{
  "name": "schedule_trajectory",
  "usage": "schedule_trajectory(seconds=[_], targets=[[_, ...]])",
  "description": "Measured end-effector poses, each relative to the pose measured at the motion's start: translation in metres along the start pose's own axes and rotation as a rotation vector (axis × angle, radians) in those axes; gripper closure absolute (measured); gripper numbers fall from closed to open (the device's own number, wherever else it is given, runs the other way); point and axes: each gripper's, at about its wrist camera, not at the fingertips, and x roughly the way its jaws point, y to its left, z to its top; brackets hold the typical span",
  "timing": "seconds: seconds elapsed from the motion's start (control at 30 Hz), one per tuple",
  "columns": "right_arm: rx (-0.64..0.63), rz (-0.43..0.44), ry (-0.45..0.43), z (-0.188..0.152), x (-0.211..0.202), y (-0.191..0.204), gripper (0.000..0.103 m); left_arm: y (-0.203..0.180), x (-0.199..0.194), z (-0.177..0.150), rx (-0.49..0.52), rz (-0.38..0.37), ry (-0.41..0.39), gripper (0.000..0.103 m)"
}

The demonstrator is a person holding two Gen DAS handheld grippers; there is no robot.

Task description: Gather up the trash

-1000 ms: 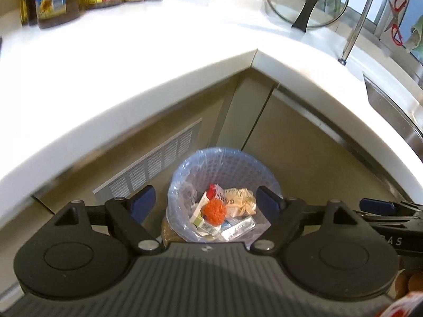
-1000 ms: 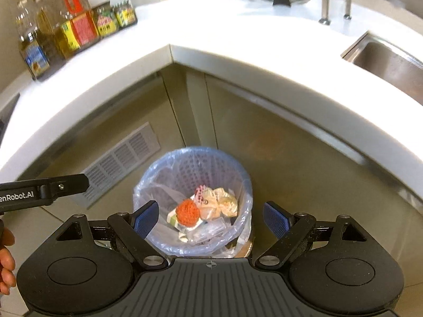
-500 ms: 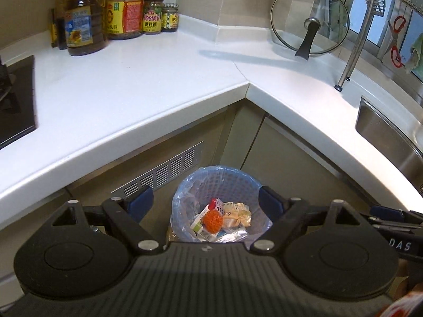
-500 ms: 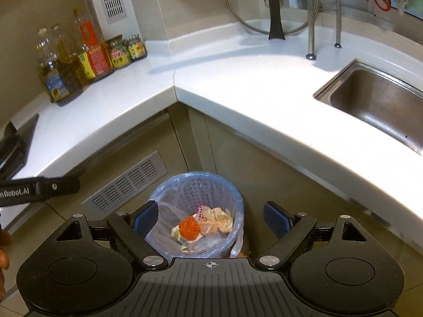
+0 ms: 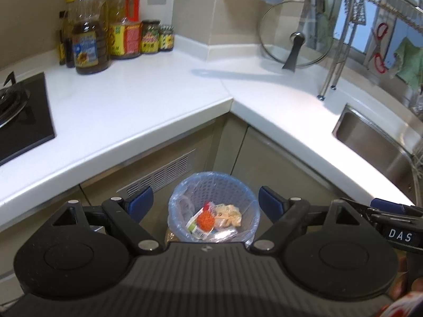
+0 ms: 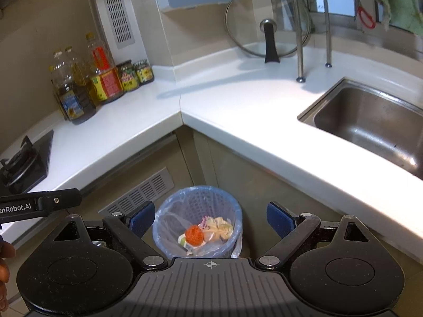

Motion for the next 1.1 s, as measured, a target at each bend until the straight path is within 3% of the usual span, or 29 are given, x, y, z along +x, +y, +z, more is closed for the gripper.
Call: schedule_trajectory(seconds=[0.33,1.1], targets=[[0.031,-0.063,-0.048,-0.002,-0.028,0.021,0.012,0.013,-0.022,0.003,0.041,-0.055,-0.016,0.018],[-0.010,-0.097,-0.024,-0.001,-0.030,0.036,0.012,0.025,-0.030,-0.002,0.064,-0.044,-0.018,0.016]])
